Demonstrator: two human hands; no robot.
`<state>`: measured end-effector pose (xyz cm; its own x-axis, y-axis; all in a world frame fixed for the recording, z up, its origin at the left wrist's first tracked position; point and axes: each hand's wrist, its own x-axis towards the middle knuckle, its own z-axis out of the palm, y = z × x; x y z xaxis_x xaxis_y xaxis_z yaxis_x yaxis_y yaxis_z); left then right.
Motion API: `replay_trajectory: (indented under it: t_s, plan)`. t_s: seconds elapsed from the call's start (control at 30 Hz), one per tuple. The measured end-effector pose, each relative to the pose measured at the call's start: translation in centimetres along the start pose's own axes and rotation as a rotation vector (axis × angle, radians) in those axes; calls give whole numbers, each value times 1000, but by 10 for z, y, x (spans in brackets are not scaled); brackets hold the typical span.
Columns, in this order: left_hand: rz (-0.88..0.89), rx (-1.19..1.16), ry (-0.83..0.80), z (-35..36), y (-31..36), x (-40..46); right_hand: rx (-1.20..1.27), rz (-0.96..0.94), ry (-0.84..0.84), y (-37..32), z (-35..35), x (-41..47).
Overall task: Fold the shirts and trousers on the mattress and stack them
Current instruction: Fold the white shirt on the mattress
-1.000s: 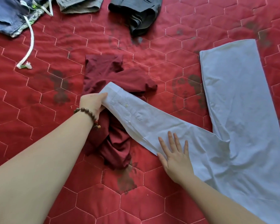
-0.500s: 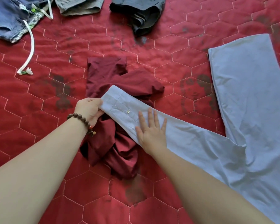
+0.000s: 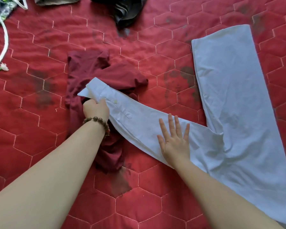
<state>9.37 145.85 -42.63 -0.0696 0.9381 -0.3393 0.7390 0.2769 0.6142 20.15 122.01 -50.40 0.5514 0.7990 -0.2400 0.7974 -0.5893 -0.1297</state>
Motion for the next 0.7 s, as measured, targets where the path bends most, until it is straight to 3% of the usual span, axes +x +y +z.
replay_trajectory:
  t_s: [0.07,0.17,0.23,0.3,0.4,0.53,0.7]
  plan:
    - [29,-57,-25,-3,5,-4,-50,84,-41,38,0,-18]
    - [-34,-402,-114,-11,14,-10,-122,297,-136,69,11,-38]
    - [-55,-579,-156,-17,24,-17,-43,401,-150,63,17,-41]
    - [-28,-684,-193,-20,37,-28,51,364,-182,43,16,-38]
    - [16,-782,-289,-20,62,-51,222,86,-269,10,-2,-31]
    - [120,-665,-392,-16,95,-84,745,-106,-186,-26,-70,-12]
    - [400,-294,-510,-9,144,-141,1111,77,44,-40,-183,29]
